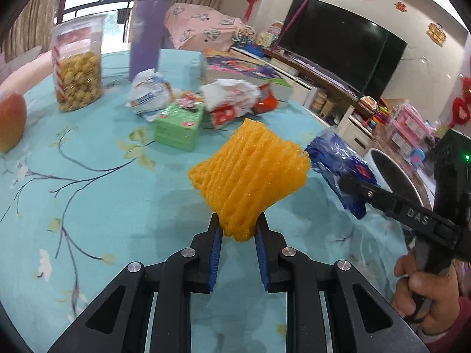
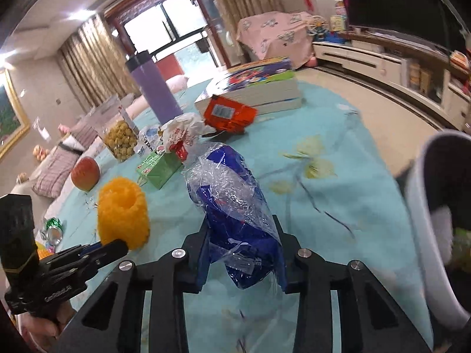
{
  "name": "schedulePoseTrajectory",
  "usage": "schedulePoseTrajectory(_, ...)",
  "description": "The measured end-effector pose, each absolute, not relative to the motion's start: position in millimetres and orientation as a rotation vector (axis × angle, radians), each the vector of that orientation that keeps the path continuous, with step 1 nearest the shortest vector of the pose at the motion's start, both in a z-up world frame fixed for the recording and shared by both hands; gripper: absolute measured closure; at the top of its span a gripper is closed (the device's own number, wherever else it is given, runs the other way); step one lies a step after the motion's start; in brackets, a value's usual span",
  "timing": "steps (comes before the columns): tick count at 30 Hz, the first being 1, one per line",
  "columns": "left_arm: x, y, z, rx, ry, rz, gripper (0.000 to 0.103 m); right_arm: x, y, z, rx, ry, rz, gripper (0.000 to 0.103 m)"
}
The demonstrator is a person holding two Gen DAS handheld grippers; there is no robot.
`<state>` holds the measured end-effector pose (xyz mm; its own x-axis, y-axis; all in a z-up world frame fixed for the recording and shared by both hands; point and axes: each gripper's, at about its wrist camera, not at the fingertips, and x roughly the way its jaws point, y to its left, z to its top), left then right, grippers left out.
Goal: Collect trash
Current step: 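Grasp the blue plastic bag with the right gripper while the left gripper grasps the orange foam netting, then carry the blue bag and orange foam netting over the bin and release both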
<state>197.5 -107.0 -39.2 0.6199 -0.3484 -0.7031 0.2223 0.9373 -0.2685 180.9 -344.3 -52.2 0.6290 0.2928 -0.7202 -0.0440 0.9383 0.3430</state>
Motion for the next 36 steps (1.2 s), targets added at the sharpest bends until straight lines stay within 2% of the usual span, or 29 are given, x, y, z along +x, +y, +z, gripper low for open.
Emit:
schedulePoseTrajectory(16, 179.3, -172.3, -24.4, -0.075, 0.853, -0.477, 0.082, 114.5, -401.4, -21.4, 0.392, 0.797, 0.081, 0.067)
schedulePoseTrajectory(36, 177.8, -247.4, -11.4, 0.043, 0.847, -0.575, 0.082, 77.5, -467.7, -11.0, 0.427, 0.763, -0.061, 0.067)
